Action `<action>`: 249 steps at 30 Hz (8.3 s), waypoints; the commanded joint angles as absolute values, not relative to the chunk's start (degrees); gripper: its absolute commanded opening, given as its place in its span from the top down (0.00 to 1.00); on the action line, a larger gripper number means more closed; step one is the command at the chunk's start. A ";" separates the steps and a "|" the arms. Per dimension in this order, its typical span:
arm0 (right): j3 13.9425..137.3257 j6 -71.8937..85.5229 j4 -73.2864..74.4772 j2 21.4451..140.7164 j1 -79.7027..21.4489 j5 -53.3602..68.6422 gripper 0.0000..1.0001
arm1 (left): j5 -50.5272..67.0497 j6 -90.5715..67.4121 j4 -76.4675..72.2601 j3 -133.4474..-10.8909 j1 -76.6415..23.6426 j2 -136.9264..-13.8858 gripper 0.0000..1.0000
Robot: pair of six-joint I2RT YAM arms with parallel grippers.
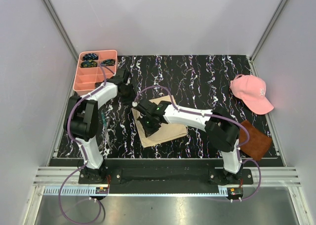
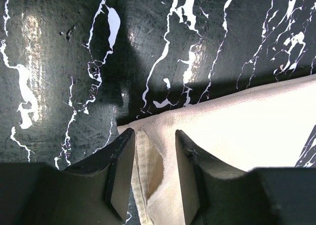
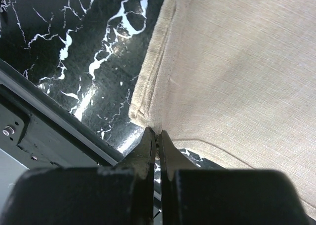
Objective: Fold the napkin into a case and place the utensils inside
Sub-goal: Fold the rectangle-folded napkin at the center of the board, then smooth out the square-folded napkin at the center of the board.
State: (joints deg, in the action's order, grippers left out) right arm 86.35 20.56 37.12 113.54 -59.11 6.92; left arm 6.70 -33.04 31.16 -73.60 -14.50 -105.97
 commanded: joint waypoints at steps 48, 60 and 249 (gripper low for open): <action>79.71 22.67 29.80 107.66 -55.99 17.93 1.00 | 7.21 -34.89 26.10 -66.62 -14.06 -100.72 0.93; 81.84 24.79 28.74 113.56 -55.99 23.73 0.86 | 5.89 -35.42 26.28 -66.88 -13.97 -101.52 0.82; 41.22 41.31 23.91 82.53 -24.61 15.82 0.62 | 25.75 -49.48 1.58 -35.95 -24.87 -84.29 0.82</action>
